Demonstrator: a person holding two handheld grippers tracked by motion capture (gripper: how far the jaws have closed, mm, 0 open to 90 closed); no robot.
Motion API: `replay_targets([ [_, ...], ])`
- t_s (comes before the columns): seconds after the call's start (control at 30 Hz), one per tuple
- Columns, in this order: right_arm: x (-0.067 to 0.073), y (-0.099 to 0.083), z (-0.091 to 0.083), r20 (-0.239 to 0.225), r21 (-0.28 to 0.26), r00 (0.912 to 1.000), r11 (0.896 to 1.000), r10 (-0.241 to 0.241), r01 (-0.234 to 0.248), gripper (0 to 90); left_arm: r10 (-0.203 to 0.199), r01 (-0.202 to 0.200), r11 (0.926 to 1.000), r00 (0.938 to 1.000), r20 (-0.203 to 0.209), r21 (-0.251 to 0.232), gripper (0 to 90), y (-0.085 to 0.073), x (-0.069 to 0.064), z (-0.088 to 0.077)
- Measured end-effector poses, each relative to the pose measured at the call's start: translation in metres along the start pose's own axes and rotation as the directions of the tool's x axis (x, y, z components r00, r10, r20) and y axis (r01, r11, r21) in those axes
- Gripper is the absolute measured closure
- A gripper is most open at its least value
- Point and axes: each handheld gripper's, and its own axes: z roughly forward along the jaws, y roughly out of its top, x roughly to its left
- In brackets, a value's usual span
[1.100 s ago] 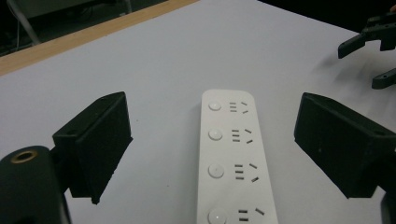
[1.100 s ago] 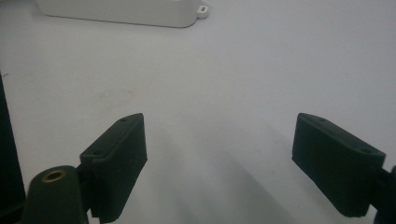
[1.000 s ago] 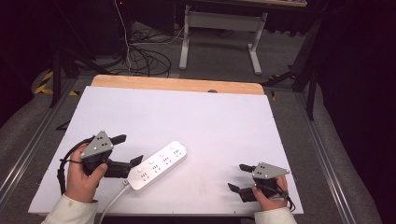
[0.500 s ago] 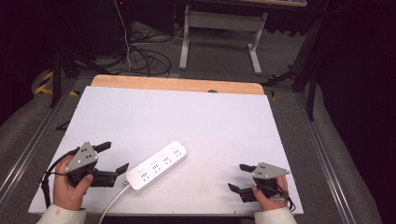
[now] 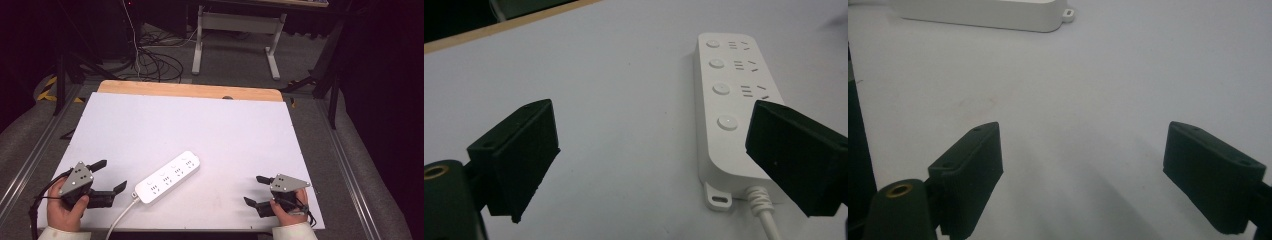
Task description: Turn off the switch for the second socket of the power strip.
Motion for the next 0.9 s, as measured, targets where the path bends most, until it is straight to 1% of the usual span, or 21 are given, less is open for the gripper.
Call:
replay_targets([
  [0.1, 0.0, 0.0, 0.0, -0.001, 0.002, 1.0, 1.0, -0.002, 0.002, 16.3, -0.021, 0.02, 0.9998, 0.9997, 0.012, 0.009, 7.5, -0.006, 0.004, -0.001],
  [0.17, 0.0, 0.0, 0.0, -0.002, 0.003, 1.0, 1.0, -0.001, 0.001, 16.2, -0.014, 0.014, 0.9997, 0.9997, 0.019, 0.021, 7.5, -0.01, 0.007, 0.0],
  [0.23, 0.0, 0.0, 0.001, -0.002, 0.004, 1.0, 1.0, 0.0, 0.0, 16.2, 0.006, -0.006, 0.9995, 0.9999, 0.013, 0.032, 7.2, -0.014, 0.01, 0.002],
  [0.27, 0.0, 0.0, 0.001, -0.005, 0.006, 1.0, 1.0, -0.001, 0.001, 16.1, 0.007, -0.008, 0.9992, 0.9999, 0.014, 0.039, 7.2, -0.017, 0.012, 0.002],
  [0.33, 0.0, 0.0, 0.001, -0.003, 0.006, 1.0, 1.0, 0.0, 0.0, 16.1, -0.015, 0.014, 0.9992, 0.9995, 0.029, 0.038, 7.2, -0.021, 0.016, 0.002],
  [0.4, 0.0, -0.001, 0.0, -0.004, 0.005, 1.0, 1.0, 0.002, -0.002, 16.0, -0.045, 0.044, 0.9984, 0.9984, 0.034, 0.035, 7.3, -0.024, 0.018, 0.001],
  [0.53, 0.0, -0.001, 0.001, -0.004, 0.008, 1.0, 1.0, 0.001, -0.001, 16.0, -0.072, 0.072, 0.9964, 0.9974, 0.009, 0.046, 7.7, -0.026, 0.02, 0.001],
  [0.63, 0.0, 0.0, 0.001, -0.004, 0.01, 1.0, 1.0, 0.0, 0.0, 16.0, -0.092, 0.092, 0.9946, 0.9958, -0.004, 0.048, 7.9, -0.027, 0.019, 0.005],
  [0.7, -0.001, 0.0, 0.001, -0.003, 0.01, 1.0, 1.0, 0.0, 0.0, 16.0, -0.084, 0.085, 0.995, 0.9963, -0.02, 0.053, 7.9, -0.027, 0.018, 0.006],
  [0.77, 0.0, 0.0, 0.001, -0.005, 0.008, 1.0, 1.0, -0.001, 0.001, 16.0, -0.083, 0.084, 0.9953, 0.9961, -0.028, 0.047, 8.1, -0.026, 0.018, 0.007],
  [0.83, 0.0, 0.0, 0.002, -0.005, 0.006, 1.0, 1.0, -0.001, 0.001, 16.0, -0.076, 0.077, 0.9962, 0.9967, -0.028, 0.041, 8.2, -0.026, 0.017, 0.007],
  [0.9, 0.0, 0.0, 0.002, -0.003, 0.008, 1.0, 1.0, -0.003, 0.003, 16.0, -0.053, 0.054, 0.998, 0.9983, -0.022, 0.033, 8.3, -0.025, 0.016, 0.006],
])
